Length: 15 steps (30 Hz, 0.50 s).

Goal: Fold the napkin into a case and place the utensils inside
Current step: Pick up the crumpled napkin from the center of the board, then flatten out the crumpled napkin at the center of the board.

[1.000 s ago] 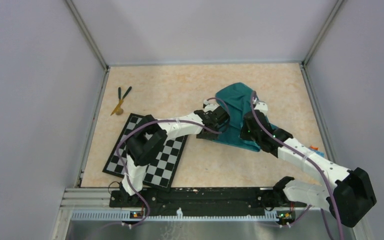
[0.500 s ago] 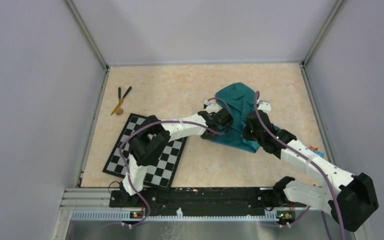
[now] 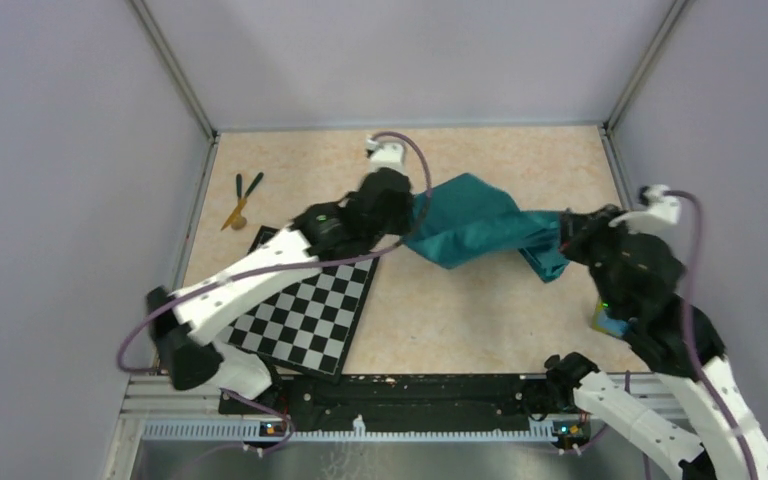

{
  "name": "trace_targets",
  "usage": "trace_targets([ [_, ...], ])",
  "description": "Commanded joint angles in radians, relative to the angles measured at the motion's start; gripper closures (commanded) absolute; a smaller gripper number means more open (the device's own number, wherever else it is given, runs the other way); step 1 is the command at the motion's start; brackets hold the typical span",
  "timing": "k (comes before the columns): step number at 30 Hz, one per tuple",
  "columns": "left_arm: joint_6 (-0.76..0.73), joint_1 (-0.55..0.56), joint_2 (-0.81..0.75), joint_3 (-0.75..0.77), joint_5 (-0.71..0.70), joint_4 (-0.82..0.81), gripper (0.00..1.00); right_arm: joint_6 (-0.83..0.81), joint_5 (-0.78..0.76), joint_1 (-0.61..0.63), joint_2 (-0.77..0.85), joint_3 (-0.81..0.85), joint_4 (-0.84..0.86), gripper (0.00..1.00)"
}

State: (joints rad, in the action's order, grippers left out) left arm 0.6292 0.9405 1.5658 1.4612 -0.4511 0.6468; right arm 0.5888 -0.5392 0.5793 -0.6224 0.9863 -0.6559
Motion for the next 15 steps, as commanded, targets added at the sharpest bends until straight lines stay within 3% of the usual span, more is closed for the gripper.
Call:
trace_targets([
  [1, -0.202, -0.002, -0.323, -0.015, 0.061, -0.232, 1.0, -0.047, -0.053, -0.006, 0.116, 0.177, 0.006, 1.0],
  [5, -0.265, -0.002, -0.484, 0.028, 0.184, -0.343, 1.0, -0.113, 0.046, -0.006, 0.152, 0.295, 0.081, 1.0],
  [10, -0.273, -0.002, -0.59, 0.104, 0.31, -0.403, 1.0, -0.154, 0.311, -0.006, 0.197, 0.348, 0.237, 1.0],
  [13, -0.262, -0.002, -0.625, 0.106, 0.328, -0.433, 1.0, -0.126, 0.427, -0.007, 0.212, 0.339, 0.311, 1.0],
  [15, -0.26, -0.002, -0.623, 0.094, 0.312, -0.448, 1.0, -0.116, 0.424, -0.006, 0.215, 0.332, 0.319, 1.0],
])
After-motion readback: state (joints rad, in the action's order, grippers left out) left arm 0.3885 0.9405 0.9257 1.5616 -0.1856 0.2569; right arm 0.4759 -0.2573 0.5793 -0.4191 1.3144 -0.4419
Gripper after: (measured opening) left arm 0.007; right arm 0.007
